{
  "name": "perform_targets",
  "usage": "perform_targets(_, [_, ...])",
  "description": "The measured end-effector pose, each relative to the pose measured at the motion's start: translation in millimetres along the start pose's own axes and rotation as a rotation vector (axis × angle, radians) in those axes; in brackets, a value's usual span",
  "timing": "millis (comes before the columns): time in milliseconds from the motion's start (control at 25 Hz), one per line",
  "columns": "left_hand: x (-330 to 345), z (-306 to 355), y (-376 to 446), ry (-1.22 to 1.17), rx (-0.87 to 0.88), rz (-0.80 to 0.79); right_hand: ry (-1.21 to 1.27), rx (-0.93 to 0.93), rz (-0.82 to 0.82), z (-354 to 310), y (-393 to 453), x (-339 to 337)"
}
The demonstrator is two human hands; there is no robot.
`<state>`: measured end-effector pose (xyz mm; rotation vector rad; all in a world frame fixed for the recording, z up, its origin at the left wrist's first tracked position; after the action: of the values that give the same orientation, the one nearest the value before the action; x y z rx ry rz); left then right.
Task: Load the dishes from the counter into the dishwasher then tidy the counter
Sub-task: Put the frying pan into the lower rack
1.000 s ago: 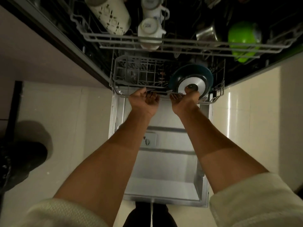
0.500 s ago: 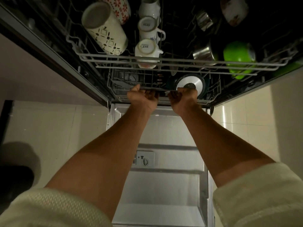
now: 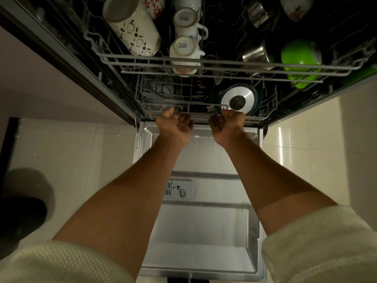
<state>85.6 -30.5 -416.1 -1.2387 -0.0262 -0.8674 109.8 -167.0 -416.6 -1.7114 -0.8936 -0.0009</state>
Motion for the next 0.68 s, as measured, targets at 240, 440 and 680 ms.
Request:
perform_targets(240, [-69.2,-68.2,-48.7,0.030,-0.076,0.099,-0.022,0.098,0.105,35.5,-31.6,-71.3])
perform_targets(440, [-138.6,-133.0,-94.6,-0.002,-0.113,0.204,-0.003,0.169,0.179,66.0,-72.4,-152.4])
perform_targets(680, [-195.1,-176.7,-139.3,0.018,-0.150,0.191,0.032,0.166,0.253,96.7,-112.0,-239.2])
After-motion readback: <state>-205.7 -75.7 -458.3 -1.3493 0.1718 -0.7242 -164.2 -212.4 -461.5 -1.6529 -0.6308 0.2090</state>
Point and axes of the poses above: each hand's wrist, its own y-axis towards the middle knuckle, its own x-axis out of the palm, z = x × y, the point moved 3 cm from there along y, towards the middle knuckle, and after that the axes turned 13 degrees about y, right-handed, at the moved point
